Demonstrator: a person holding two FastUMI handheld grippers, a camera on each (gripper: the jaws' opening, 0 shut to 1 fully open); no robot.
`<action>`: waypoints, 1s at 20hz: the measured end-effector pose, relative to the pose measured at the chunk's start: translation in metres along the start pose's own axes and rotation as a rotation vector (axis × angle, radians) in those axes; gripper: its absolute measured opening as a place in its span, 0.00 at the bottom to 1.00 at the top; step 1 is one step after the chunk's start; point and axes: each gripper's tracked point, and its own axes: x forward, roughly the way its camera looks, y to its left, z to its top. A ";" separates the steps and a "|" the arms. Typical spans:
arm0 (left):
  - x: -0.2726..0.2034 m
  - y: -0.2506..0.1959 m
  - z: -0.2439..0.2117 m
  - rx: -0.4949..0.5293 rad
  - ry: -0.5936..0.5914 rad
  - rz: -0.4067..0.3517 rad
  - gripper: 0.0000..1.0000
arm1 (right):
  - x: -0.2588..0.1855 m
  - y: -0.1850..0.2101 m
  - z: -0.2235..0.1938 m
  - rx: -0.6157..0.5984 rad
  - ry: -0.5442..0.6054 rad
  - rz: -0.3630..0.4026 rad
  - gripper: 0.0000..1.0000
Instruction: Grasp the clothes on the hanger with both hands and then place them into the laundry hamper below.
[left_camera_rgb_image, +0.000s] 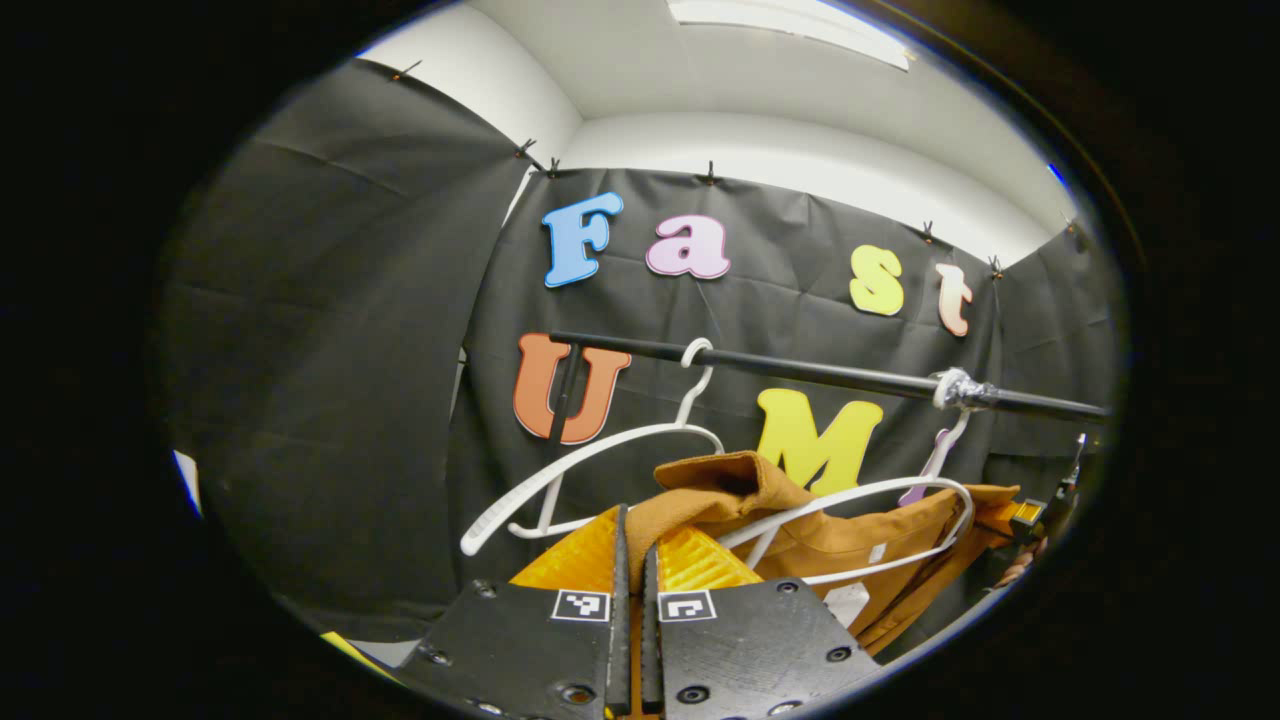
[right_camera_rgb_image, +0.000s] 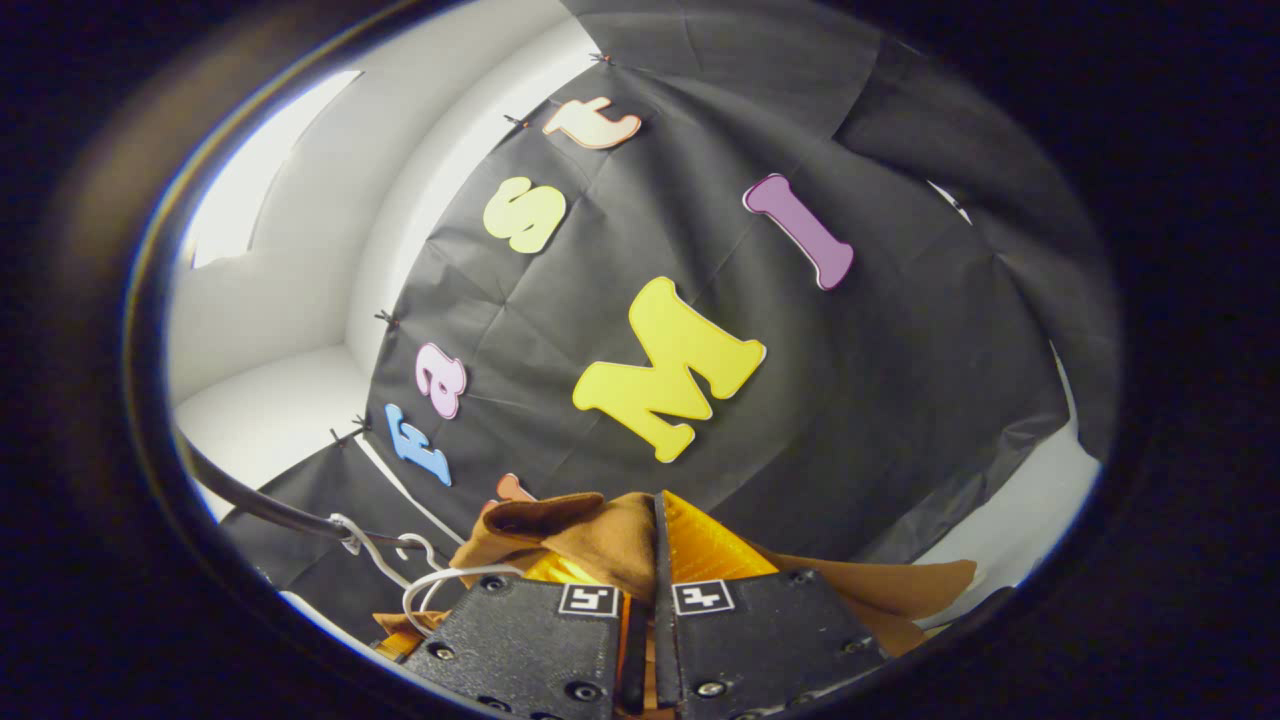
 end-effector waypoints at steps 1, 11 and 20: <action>0.004 0.006 -0.002 -0.004 0.010 0.001 0.09 | 0.004 -0.003 0.004 -0.004 -0.001 -0.005 0.06; 0.011 0.020 -0.068 -0.114 0.152 -0.078 0.04 | 0.040 -0.050 -0.016 0.027 0.119 -0.048 0.07; -0.007 0.024 -0.114 -0.131 0.238 -0.099 0.04 | 0.024 -0.108 -0.049 0.014 0.209 -0.157 0.07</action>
